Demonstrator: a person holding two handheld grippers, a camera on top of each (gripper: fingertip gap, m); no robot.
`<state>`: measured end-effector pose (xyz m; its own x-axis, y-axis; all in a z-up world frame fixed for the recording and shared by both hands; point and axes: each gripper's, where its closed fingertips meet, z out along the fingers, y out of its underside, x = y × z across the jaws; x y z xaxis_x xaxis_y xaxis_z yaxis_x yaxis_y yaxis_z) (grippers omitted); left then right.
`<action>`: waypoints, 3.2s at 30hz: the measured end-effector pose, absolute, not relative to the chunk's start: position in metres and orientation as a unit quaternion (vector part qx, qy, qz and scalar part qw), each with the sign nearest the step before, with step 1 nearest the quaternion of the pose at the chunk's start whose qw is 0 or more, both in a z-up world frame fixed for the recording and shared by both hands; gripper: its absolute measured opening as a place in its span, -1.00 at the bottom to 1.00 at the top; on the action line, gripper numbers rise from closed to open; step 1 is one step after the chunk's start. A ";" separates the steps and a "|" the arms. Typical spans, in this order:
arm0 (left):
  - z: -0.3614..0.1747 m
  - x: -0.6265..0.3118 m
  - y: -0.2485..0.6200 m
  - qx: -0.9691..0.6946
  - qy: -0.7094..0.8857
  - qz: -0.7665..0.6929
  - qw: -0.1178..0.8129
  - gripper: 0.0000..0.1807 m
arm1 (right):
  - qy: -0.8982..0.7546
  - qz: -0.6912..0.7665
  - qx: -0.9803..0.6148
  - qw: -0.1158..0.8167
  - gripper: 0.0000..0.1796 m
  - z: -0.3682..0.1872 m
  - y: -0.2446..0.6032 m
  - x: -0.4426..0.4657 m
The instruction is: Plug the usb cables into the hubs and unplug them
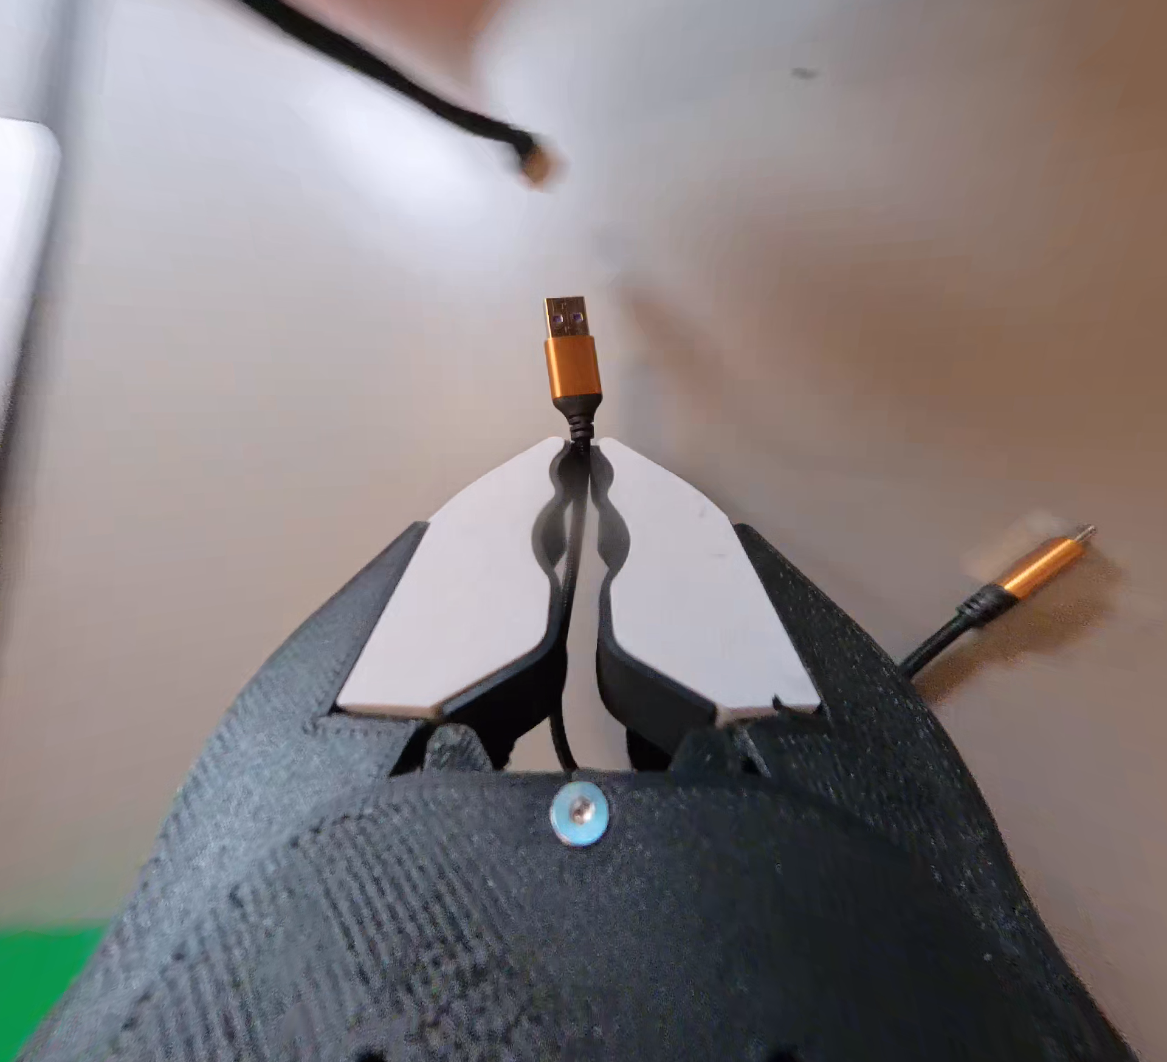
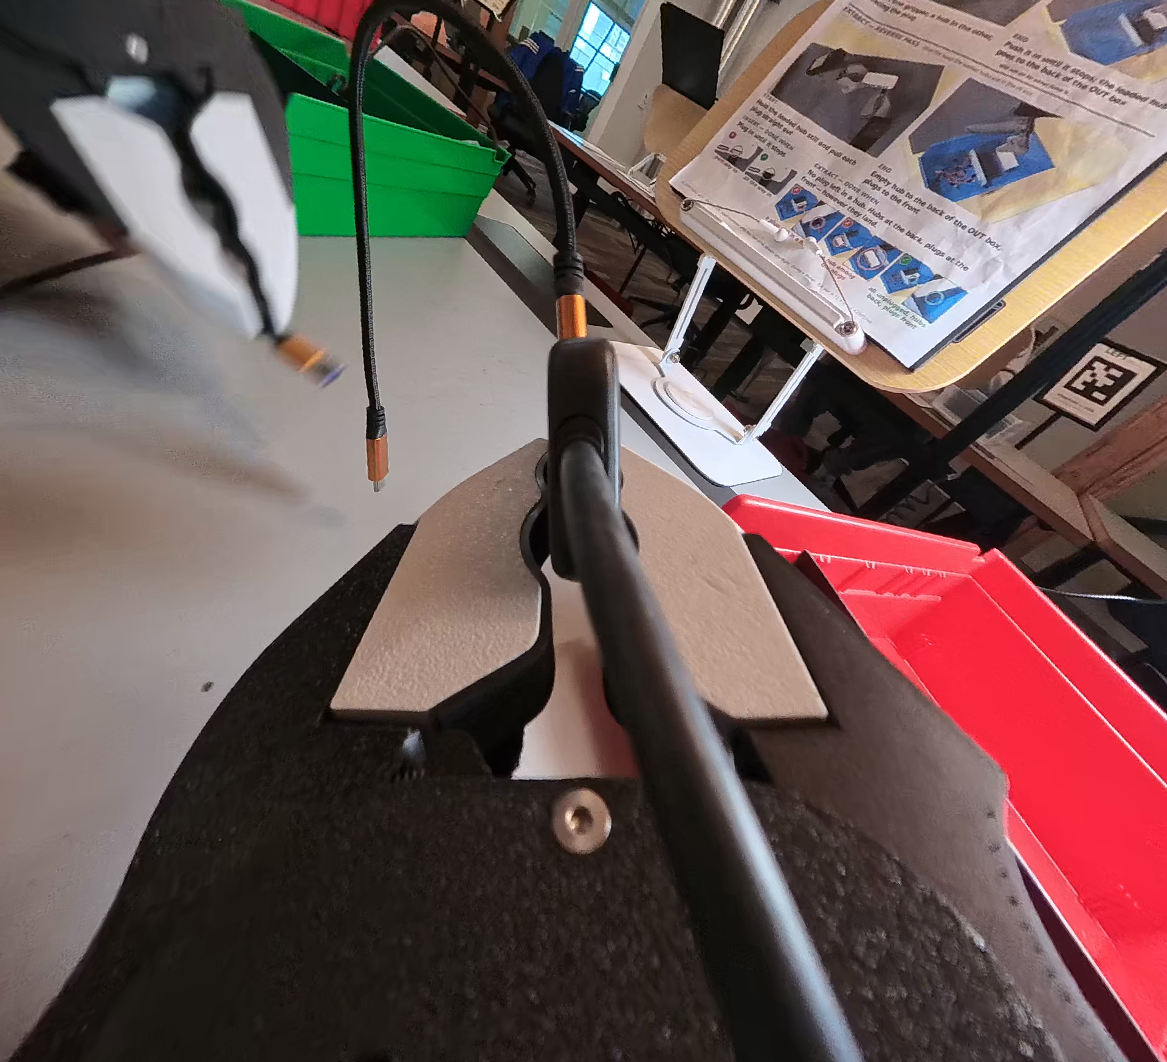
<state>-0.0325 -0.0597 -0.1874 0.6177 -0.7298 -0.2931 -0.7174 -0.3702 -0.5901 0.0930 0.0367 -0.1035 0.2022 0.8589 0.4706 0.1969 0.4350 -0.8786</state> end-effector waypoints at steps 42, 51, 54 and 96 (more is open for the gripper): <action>-0.213 -0.031 -0.071 -0.829 0.422 -0.186 0.316 -0.92 | -0.607 0.338 -0.374 0.615 -0.87 -0.097 0.004 0.093; -0.145 -0.001 -0.083 -0.790 0.309 -0.392 0.356 -0.92 | -0.660 0.271 -0.298 0.635 -0.87 -0.102 -0.022 0.086; -0.141 0.013 -0.087 -0.787 0.299 -0.417 0.342 -0.92 | -0.696 0.181 -0.257 0.646 -0.87 -0.114 -0.029 0.079; -0.154 0.044 -0.094 -0.813 0.300 -0.398 0.302 -0.93 | -0.769 0.017 -0.146 0.622 -0.87 -0.157 -0.064 0.058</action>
<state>0.0437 -0.0938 -0.1539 0.5035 -0.7279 0.4655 -0.2482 -0.6379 -0.7290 0.0580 -0.0645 -0.1572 -0.1846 0.2462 0.9515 0.2037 0.9567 -0.2080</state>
